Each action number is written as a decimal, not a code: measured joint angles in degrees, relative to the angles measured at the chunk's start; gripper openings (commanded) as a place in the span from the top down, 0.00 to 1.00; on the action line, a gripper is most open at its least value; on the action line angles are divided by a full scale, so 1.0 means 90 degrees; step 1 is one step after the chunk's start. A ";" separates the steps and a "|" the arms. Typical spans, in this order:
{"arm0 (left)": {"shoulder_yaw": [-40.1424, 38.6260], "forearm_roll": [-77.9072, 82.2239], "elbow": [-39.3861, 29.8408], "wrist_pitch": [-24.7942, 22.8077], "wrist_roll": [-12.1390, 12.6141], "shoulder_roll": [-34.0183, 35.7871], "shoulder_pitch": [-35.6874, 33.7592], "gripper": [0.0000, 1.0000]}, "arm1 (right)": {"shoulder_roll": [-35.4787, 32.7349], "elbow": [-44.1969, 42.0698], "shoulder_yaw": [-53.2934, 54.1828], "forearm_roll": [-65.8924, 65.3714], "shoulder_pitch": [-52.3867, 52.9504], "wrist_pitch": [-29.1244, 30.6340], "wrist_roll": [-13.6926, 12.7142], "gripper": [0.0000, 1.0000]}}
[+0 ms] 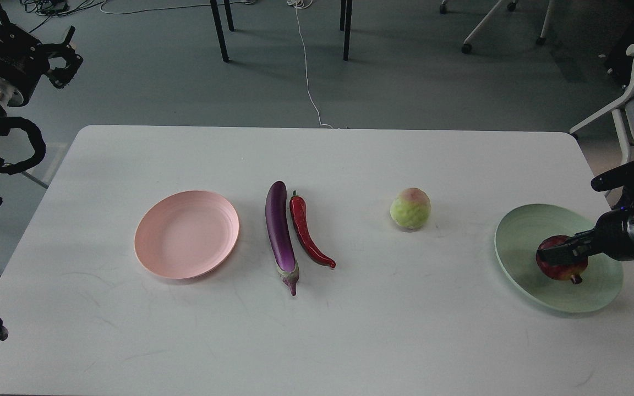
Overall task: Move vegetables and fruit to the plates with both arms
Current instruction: 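Carry the apple onto the pale green plate and release it, then move the right gripper to the peach and grasp it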
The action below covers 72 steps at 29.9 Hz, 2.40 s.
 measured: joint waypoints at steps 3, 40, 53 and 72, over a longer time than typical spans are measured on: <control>0.0000 0.0000 0.0001 0.0000 -0.0006 -0.0018 0.0001 0.01 | -0.0022 0.0008 0.0060 0.0002 0.0003 -0.0002 0.0006 0.02; 0.0459 0.0009 -0.0023 0.0000 -0.0003 -0.0011 -0.0137 0.01 | 0.3751 -0.2054 0.0846 0.0746 -0.0074 -0.0005 0.0003 0.01; 0.0489 0.0011 -0.0023 0.0000 -0.0007 -0.0129 -0.0249 0.01 | 0.3881 -0.2256 0.0888 0.0752 -0.0269 -0.0012 -0.0006 0.02; 0.0498 0.0010 -0.0023 0.0000 -0.0013 -0.0147 -0.0243 0.01 | 0.4003 -0.2667 0.0869 0.0758 -0.0590 0.0000 -0.0008 0.08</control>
